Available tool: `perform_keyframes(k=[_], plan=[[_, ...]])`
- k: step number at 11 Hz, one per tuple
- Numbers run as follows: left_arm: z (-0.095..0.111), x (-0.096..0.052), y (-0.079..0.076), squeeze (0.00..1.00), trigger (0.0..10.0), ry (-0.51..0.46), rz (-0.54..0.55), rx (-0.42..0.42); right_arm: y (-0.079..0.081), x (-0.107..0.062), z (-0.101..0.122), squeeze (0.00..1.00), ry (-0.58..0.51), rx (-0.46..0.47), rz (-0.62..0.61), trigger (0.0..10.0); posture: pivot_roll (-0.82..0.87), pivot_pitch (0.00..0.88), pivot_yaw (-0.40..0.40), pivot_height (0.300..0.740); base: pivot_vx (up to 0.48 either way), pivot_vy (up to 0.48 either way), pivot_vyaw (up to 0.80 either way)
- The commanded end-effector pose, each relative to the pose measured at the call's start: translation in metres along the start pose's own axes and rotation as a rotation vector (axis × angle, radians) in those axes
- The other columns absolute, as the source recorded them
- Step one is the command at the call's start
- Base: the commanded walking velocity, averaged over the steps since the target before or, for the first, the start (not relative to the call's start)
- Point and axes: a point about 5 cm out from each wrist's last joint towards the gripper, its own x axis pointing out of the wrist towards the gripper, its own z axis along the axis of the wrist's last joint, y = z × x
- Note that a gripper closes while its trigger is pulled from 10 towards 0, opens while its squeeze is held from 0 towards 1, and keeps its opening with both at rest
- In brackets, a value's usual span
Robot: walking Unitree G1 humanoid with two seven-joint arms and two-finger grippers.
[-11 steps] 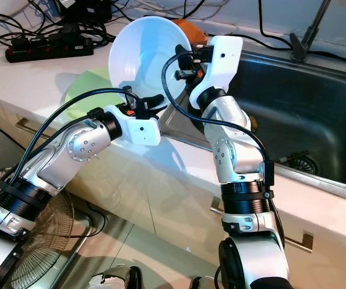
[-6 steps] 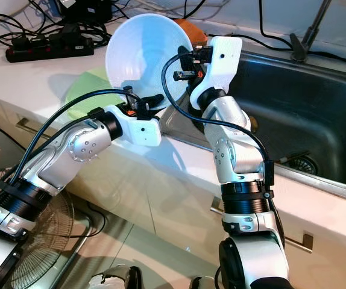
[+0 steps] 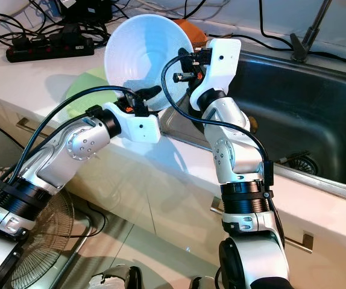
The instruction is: Kitchen organization
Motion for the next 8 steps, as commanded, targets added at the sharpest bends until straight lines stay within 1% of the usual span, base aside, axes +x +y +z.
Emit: perform_keyframes(k=[1,3,4,5,6,7,8], plan=[[0.005,0.0,0.01,1.0,10.0,-0.028,0.045,0.001,-0.005,0.003,0.005,0.0,-0.024,-0.018,-0.045,0.0,0.1,0.068,0.025,0.74,0.0,0.0,0.0],[0.011,0.0,0.009,1.0,10.0,-0.062,0.052,-0.015,-0.023,0.004,0.003,0.0,-0.03,0.0,-0.191,0.0,0.1,0.069,0.026,0.74,0.0,0.0,0.0],[0.015,0.0,0.007,0.08,10.0,-0.081,0.042,-0.021,-0.031,0.004,0.003,0.0,-0.037,0.018,-0.26,0.0,0.1,0.071,0.027,0.74,0.0,0.0,0.0],[0.016,0.0,0.006,0.0,10.0,-0.087,0.044,-0.024,-0.035,0.004,0.004,0.0,-0.047,0.026,-0.286,0.0,0.1,0.073,0.028,0.74,0.0,0.0,0.0],[0.017,0.001,0.007,0.0,10.0,-0.088,0.047,-0.026,-0.042,0.004,0.008,0.0,-0.073,0.038,-0.339,0.0,0.11,0.078,0.027,0.74,0.0,0.0,0.0],[0.018,0.0,0.006,0.0,10.0,-0.089,0.053,-0.031,-0.054,0.002,0.012,0.0,-0.097,0.035,-0.407,0.0,0.11,0.082,0.026,0.74,0.0,0.0,0.0],[0.018,-0.001,0.005,0.0,10.0,-0.09,0.061,-0.052,-0.071,-0.003,0.015,0.0,-0.114,0.021,-0.497,0.0,0.11,0.083,0.026,0.74,0.0,0.0,0.0]])
